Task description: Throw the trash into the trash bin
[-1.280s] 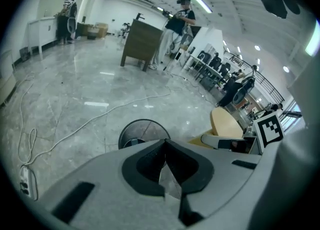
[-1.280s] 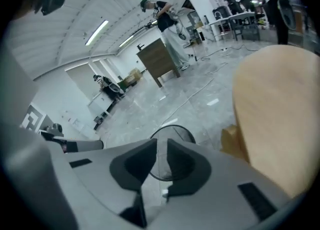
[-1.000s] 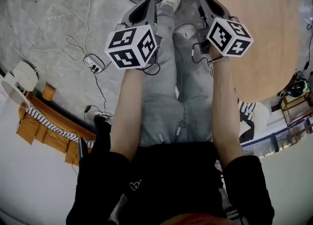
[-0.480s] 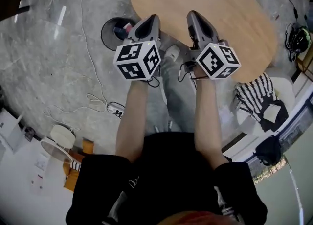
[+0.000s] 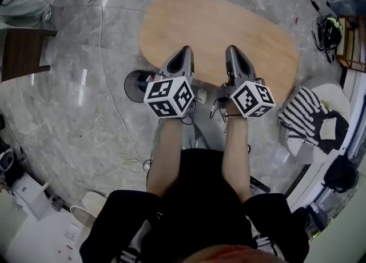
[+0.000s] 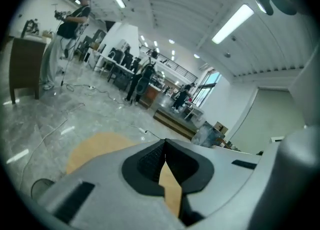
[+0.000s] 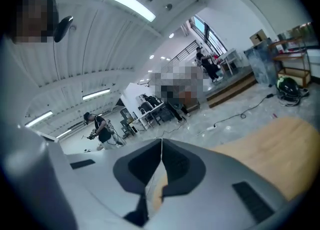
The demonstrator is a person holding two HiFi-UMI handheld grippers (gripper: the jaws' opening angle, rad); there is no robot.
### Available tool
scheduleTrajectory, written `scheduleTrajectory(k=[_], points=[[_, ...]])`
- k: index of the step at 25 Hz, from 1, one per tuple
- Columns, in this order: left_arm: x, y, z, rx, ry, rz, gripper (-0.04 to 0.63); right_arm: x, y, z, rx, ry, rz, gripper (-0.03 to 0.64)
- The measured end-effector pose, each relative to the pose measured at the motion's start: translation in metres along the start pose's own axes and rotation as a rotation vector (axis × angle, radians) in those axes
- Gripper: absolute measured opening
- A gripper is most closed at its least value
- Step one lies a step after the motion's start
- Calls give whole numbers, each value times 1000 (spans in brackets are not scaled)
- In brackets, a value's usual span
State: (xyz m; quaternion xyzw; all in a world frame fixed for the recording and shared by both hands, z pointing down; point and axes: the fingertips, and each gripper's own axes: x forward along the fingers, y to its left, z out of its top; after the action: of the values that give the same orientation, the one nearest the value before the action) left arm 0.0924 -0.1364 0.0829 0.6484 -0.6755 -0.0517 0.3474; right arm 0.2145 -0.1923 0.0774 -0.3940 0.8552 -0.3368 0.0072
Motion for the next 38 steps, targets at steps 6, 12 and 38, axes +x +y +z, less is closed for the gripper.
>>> scheduleTrajectory(k=[6,12,38], points=[[-7,-88,58,186,-104,-80,6,-52,-11,103,-128,-167,-41,14],[-29,-161,105,321,-176,-171,6,-82,24,171,-233,-279,-27,14],[-31,-254,162,483,-316,-253,6,-106,50,236,-489,-310,20,14]])
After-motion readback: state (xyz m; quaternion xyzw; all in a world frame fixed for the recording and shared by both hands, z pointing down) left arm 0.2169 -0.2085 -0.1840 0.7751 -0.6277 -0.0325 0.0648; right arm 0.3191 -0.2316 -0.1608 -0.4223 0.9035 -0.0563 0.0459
